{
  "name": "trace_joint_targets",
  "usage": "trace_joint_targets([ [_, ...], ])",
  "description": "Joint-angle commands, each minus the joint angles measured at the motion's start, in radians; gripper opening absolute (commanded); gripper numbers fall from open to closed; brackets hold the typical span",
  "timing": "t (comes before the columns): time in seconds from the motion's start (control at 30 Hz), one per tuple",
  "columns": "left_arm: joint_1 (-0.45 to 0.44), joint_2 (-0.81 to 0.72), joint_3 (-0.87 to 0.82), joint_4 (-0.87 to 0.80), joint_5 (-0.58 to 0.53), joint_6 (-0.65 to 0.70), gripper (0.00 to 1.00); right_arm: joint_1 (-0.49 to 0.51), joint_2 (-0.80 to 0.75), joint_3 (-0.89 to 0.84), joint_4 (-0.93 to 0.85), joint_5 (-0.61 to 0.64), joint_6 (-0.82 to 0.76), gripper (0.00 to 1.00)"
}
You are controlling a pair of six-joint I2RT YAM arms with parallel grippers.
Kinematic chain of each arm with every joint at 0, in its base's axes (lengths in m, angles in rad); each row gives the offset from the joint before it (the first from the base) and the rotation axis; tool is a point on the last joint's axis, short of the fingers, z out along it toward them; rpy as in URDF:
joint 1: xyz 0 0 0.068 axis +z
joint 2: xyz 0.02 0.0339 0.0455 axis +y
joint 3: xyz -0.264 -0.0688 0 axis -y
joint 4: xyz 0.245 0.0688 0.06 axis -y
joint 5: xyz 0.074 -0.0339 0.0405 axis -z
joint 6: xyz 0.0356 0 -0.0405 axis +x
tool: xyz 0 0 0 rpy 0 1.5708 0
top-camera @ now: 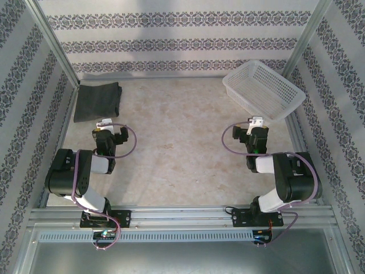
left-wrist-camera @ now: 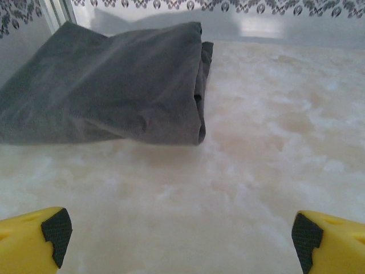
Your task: Fold and stack the t-shirts
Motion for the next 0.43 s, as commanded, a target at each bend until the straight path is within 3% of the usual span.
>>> trace_joint_targets([
  [0.0, -0.004, -0.001, -0.002, 0.015, 0.013, 0.024, 1.00, 0.006, -0.006, 0.011, 0.039, -0.019, -0.015, 0.98],
  [0.4, -0.006, -0.002, 0.002, -0.002, 0.008, 0.024, 1.00, 0.003, -0.005, 0.011, 0.038, -0.028, -0.015, 0.98],
])
